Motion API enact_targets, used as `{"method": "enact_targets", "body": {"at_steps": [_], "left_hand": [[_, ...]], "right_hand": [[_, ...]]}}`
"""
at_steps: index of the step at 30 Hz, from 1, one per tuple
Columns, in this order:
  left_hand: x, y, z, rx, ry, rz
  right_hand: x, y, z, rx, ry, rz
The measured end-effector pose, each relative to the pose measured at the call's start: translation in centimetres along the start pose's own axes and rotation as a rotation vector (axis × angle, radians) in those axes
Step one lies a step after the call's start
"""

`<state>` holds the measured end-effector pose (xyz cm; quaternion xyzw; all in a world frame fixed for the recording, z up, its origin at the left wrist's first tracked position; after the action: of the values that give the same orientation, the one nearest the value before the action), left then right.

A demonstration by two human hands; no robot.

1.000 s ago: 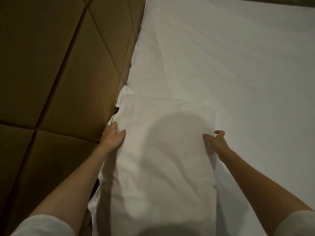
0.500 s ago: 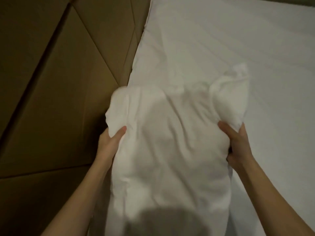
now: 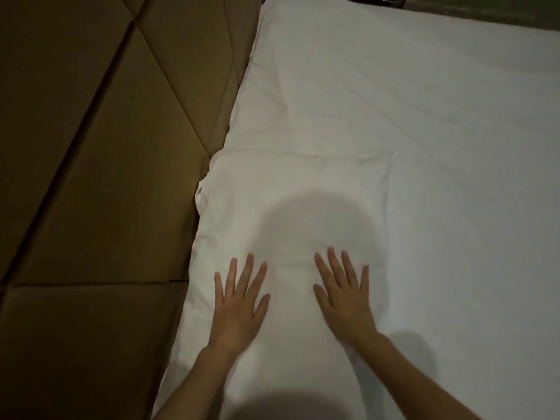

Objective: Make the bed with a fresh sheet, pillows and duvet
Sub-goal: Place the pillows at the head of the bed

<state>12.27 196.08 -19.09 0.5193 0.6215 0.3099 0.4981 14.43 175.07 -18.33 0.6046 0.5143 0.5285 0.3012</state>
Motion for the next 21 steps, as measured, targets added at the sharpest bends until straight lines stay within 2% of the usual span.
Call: {"method": "enact_targets", "body": {"at_steps": [2,11,14,17,19,21], "left_hand": [[0.0,-1.5,-3.2,0.042,0.031,0.015],[-0.4,-2.3,-14.5,0.173,-0.084,0.128],[-0.2,-3.0,-18.3,0.220,-0.009,0.097],[0.7,-4.4,-22.2,0.196,0.173,-0.073],[2.3,-5.8,-25.0,0.135,0.401,-0.269],[4.4,-7.5,-28.2,0.003,0.705,-0.530]], "right_hand": [[-0.1,-1.8,-4.1,0.052,-0.042,0.006],[-1.2,-2.8,-18.0,0.316,-0.229,-0.080],[-1.6,-3.9,-21.8,0.359,-0.286,0.040],[-2.5,-6.1,-26.1,0.362,-0.381,0.454],[-3.4,-7.5,-28.9,0.412,-0.538,0.642],[-4.5,-8.8,-31.5,0.470,-0.727,0.756]]}}
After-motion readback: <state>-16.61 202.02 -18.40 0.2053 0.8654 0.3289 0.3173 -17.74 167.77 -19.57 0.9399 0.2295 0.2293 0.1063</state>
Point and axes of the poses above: each hand's wrist, its own z-axis towards the middle knuckle, its own y-axis out of the back of the hand, x = y × z, the point moved 6 cm from there along z, towards the middle knuckle, and after that the axes turned 2 degrees about x, right-handed, at the moved point
